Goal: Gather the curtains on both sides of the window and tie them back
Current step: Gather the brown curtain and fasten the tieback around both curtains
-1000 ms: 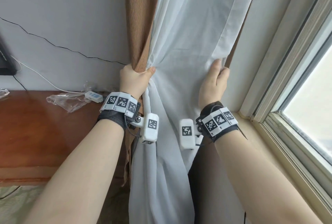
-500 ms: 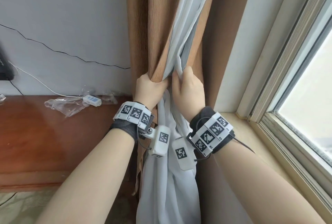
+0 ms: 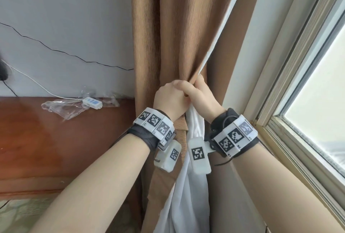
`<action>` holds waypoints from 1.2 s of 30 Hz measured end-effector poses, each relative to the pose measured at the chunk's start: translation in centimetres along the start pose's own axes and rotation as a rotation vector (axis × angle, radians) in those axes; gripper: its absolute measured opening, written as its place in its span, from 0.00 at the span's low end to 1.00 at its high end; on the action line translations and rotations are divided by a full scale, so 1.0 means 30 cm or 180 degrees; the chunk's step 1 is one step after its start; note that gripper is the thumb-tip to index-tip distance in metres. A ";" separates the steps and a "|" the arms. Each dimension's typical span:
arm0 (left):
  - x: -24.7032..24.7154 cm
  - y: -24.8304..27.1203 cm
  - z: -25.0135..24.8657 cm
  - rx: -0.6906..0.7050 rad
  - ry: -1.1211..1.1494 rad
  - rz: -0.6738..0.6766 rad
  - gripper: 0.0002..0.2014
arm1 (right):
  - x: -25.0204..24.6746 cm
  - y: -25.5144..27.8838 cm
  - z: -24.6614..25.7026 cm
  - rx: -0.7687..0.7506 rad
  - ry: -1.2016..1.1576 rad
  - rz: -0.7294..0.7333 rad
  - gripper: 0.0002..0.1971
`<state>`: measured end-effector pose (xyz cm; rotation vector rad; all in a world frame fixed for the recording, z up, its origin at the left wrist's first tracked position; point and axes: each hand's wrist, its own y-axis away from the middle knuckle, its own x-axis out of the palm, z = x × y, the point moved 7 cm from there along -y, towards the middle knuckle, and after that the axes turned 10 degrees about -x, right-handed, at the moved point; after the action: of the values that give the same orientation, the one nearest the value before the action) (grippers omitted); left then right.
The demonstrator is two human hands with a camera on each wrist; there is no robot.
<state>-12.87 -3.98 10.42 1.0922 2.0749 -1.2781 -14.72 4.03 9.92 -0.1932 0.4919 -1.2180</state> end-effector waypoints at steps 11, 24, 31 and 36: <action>0.072 0.089 -0.102 0.0517 -0.0325 0.0647 0.15 | -0.112 -0.024 -0.032 0.0197 0.0371 -0.1117 0.26; 0.049 0.036 0.091 -0.0467 0.1946 0.0393 0.11 | -0.238 0.022 -0.057 0.0242 -0.0270 -0.1339 0.08; 0.046 -0.015 0.129 -0.0855 0.2199 -0.0131 0.42 | -0.256 0.043 -0.067 0.0498 -0.0698 -0.1130 0.08; 0.061 -0.036 0.139 -0.1374 0.2454 -0.0009 0.55 | -0.250 0.053 -0.064 0.0541 -0.0888 -0.1017 0.08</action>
<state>-14.88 -7.26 7.76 1.5074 2.7064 -0.3581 -16.18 11.79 9.54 -0.2995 0.1143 -1.5097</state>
